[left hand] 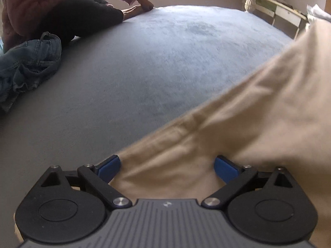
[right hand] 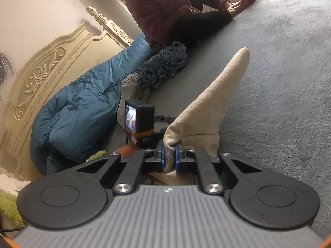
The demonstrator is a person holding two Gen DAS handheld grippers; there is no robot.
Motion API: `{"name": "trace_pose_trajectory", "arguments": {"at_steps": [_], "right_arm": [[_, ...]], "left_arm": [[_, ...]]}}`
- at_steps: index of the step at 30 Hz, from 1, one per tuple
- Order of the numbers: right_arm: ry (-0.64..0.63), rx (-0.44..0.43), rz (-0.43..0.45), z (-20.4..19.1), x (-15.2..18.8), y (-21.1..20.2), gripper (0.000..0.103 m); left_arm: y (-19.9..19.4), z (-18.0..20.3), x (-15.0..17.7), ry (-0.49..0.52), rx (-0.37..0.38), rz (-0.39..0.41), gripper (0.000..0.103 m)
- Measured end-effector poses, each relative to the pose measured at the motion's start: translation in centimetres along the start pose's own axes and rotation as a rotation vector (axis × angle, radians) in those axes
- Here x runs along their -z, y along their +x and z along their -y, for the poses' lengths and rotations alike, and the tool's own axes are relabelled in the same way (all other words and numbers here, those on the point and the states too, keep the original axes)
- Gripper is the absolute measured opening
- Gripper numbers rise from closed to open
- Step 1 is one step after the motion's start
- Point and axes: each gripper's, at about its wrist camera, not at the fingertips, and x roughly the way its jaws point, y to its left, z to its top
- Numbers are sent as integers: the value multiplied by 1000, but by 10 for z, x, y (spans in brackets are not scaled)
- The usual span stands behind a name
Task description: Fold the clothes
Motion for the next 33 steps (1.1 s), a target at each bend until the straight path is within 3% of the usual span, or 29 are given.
{"name": "trace_pose_trajectory", "arguments": {"at_steps": [4, 9, 14, 18, 28, 33], "right_arm": [[10, -4, -3, 2, 2, 0, 8], [11, -1, 1, 2, 1, -2, 8], [32, 9, 13, 5, 2, -4, 8], [34, 11, 19, 5, 4, -3, 8], [40, 20, 32, 1, 4, -1, 8], [28, 9, 26, -7, 1, 5, 8]], "left_arm": [[4, -9, 0, -52, -61, 66, 100], [-10, -20, 8, -106, -94, 88, 96], [-38, -23, 20, -146, 7, 98, 96], [-54, -1, 38, -65, 58, 84, 96], [-83, 43, 110, 106, 95, 20, 96], [-96, 41, 132, 111, 88, 35, 96]]}}
